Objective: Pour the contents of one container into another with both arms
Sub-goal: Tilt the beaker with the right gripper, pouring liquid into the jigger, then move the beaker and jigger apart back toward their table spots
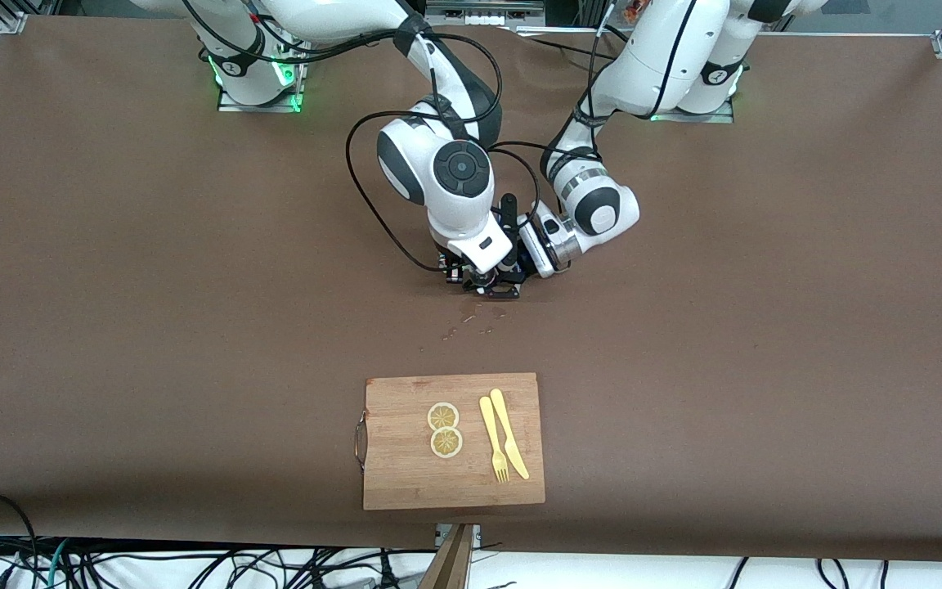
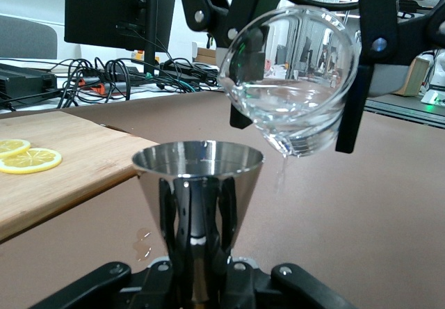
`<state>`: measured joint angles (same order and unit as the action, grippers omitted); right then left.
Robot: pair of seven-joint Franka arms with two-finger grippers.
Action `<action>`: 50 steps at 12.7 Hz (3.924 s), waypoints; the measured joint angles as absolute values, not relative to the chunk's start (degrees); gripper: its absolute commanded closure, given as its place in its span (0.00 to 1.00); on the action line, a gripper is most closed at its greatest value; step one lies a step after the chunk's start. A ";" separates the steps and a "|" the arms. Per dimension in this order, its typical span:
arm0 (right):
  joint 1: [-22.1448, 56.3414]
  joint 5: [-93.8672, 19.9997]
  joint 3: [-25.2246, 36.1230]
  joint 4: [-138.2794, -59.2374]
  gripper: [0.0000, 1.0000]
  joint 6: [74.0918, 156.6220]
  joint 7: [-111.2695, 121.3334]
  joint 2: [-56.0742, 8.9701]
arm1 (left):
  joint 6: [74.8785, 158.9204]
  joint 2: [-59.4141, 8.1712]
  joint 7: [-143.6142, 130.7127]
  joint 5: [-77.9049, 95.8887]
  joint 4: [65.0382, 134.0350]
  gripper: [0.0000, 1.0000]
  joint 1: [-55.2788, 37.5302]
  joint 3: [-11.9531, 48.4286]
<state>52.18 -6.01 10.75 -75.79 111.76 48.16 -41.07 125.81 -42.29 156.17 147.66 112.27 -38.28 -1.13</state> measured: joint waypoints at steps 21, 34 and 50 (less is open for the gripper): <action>30.60 -41.84 8.77 -78.03 0.76 111.84 66.92 -37.38 | 125.06 -36.50 149.65 137.82 112.26 1.00 -27.59 -2.41; 4.36 -58.07 8.59 -107.75 0.76 106.78 112.76 -27.07 | 99.24 -31.97 136.54 94.38 119.57 1.00 4.07 -2.42; -7.88 -57.95 8.23 -111.63 0.74 106.52 135.84 -35.32 | 86.44 -41.64 138.55 68.64 106.45 1.00 24.27 -2.85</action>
